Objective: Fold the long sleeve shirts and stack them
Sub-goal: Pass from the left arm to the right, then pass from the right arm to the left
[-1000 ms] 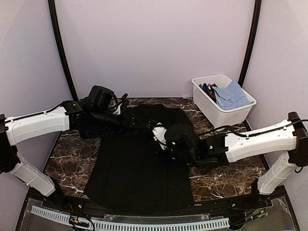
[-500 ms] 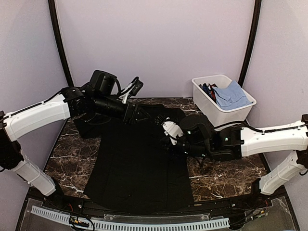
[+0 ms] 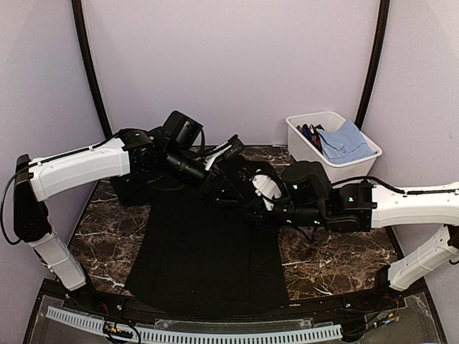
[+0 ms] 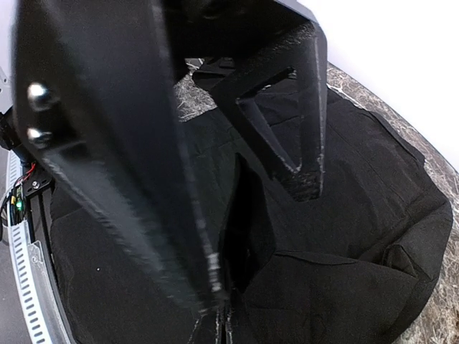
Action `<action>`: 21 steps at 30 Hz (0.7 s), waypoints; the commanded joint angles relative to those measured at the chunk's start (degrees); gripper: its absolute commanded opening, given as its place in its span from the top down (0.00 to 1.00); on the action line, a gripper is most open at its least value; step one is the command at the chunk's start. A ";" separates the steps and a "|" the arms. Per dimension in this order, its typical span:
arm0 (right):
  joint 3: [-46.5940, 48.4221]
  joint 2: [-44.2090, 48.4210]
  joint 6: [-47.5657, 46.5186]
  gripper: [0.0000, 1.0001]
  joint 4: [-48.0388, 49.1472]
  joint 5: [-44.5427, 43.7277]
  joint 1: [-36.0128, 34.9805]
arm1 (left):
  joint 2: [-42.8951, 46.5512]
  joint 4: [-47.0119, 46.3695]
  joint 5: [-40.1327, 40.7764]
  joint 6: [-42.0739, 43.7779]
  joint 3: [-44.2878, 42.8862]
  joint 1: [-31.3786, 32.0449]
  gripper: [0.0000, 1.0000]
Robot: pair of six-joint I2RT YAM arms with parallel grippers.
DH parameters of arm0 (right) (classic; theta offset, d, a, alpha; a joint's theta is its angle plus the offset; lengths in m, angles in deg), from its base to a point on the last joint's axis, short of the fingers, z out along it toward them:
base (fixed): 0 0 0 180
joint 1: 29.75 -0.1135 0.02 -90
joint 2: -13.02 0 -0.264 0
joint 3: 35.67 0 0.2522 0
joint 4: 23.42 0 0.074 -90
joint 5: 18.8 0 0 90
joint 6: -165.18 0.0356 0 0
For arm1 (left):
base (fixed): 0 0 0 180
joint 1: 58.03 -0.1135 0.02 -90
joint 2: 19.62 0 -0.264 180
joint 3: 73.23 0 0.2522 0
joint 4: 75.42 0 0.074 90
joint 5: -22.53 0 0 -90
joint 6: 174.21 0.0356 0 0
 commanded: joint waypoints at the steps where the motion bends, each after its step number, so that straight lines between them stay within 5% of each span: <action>1: -0.54 1.79 -0.29 1.00 -0.10 1.58 1.16 | 1.13 0.14 -4.93 1.27 -0.01 0.41 0.27; 14: -0.18 1.42 -0.38 1.00 -0.09 3.26 2.02 | -1.12 0.39 5.34 3.07 -0.53 0.88 0.28; 21: -0.27 2.07 -0.38 1.00 -0.69 2.33 2.24 | -3.41 2.72 3.18 5.31 -3.04 0.88 0.26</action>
